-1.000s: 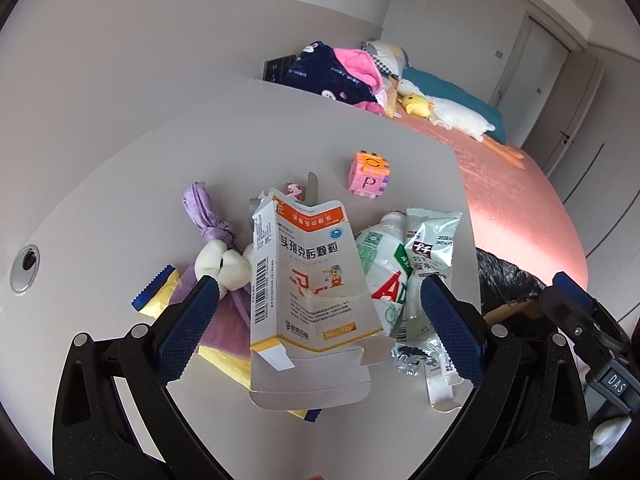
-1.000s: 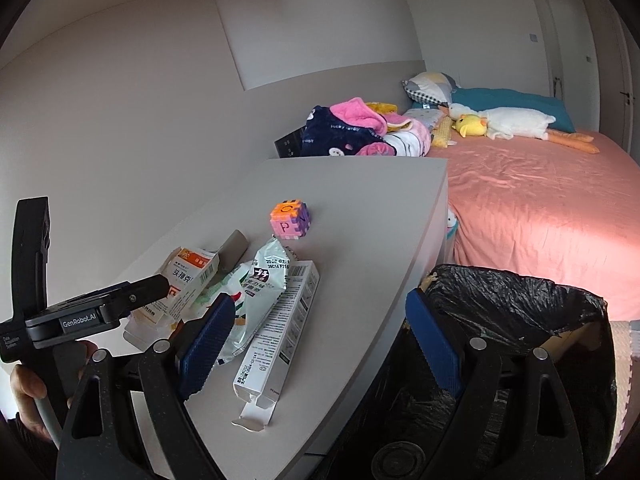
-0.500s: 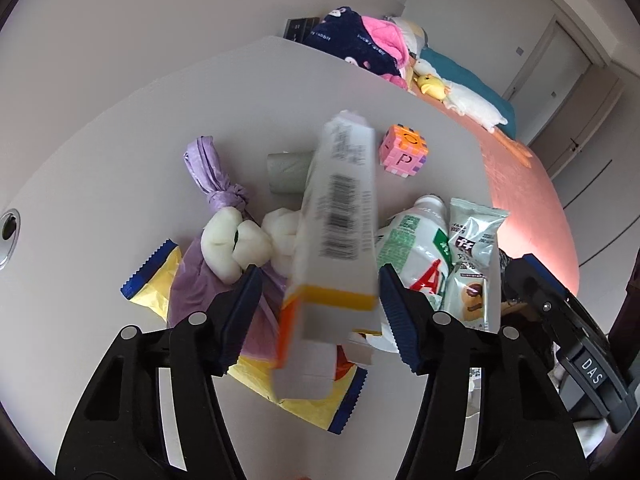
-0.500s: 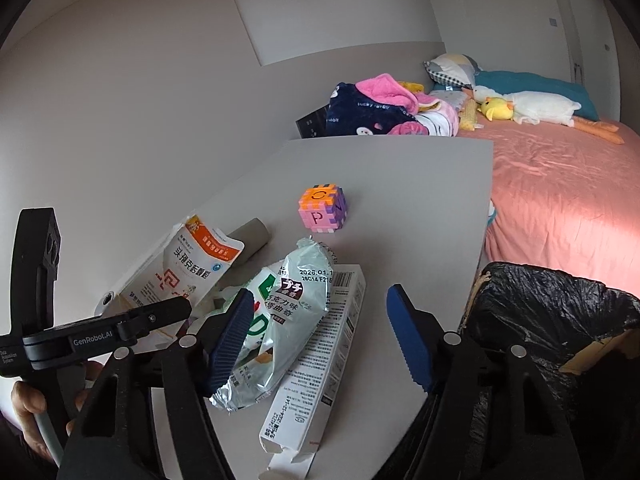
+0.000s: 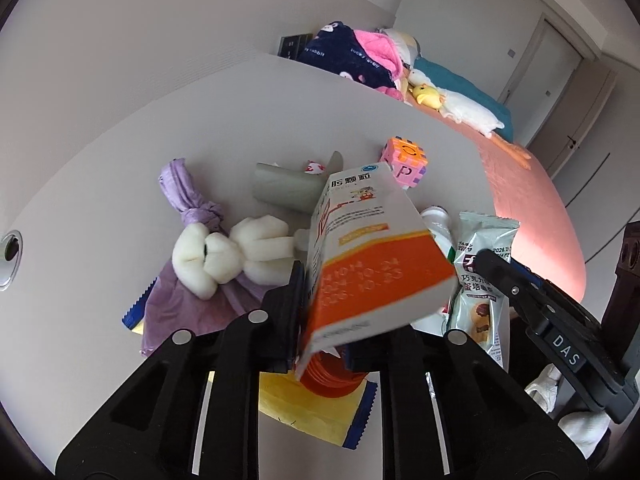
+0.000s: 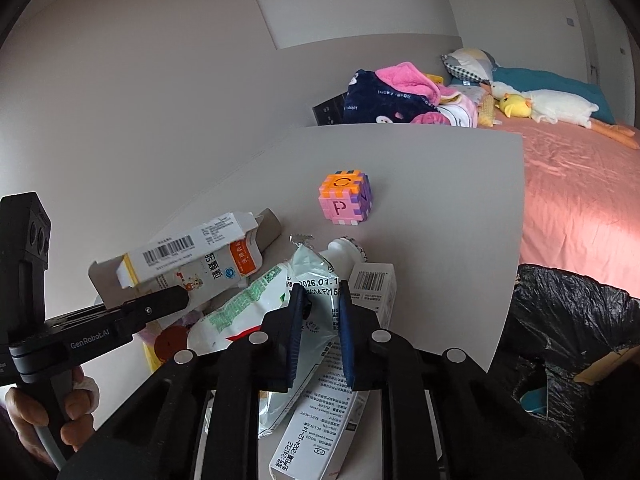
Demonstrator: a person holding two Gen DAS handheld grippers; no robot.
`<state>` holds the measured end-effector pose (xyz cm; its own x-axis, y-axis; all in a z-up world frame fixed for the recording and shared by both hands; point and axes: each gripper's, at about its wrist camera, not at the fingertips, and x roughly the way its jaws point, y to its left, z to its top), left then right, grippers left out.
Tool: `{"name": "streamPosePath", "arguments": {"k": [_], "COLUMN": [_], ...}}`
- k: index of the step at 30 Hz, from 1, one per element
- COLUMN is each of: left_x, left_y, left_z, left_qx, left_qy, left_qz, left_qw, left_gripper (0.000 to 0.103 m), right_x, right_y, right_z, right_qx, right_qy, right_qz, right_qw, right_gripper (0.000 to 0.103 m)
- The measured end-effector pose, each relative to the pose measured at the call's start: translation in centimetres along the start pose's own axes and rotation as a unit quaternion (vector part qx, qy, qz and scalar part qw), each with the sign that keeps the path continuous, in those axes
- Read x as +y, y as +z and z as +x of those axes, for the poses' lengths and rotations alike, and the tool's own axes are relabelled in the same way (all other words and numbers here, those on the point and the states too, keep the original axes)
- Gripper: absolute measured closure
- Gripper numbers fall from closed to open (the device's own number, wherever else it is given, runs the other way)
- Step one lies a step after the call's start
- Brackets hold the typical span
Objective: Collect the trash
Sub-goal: 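Lift the medicine box with the left gripper while the right grasps the snack wrapper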
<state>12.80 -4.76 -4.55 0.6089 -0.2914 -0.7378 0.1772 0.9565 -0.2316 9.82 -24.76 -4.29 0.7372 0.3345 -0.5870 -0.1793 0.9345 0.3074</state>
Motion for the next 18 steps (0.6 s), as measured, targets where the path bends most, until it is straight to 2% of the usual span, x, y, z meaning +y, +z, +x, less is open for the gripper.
{"name": "streamPosePath", "arguments": {"k": [5,10,18], "left_x": [-0.4,-0.6,-2.8], "left_y": [0.3,0.8,0.6], "left_z": [-1.8,-4.0,-6.2], "left_qx": [-0.033,-0.067,-0.088], "left_qy": [0.011,0.0,-0.01], "left_qz": [0.005,0.003,0.031], "left_qw": [0.9994,0.9978,0.9956], "left_gripper": [0.09,0.09,0.09], "right_x": [0.2,0.6,0.3], "right_y": [0.5,1.1,1.3], "right_z": [-1.4,-3.2,-6.3], "right_qx": [-0.018,-0.038,-0.059], "right_qy": [0.009,0.012,-0.001], "right_qz": [0.003,0.006,0.004], "right_qw": [1.0,0.999,0.998], "right_gripper": [0.085,0.085,0.085]}}
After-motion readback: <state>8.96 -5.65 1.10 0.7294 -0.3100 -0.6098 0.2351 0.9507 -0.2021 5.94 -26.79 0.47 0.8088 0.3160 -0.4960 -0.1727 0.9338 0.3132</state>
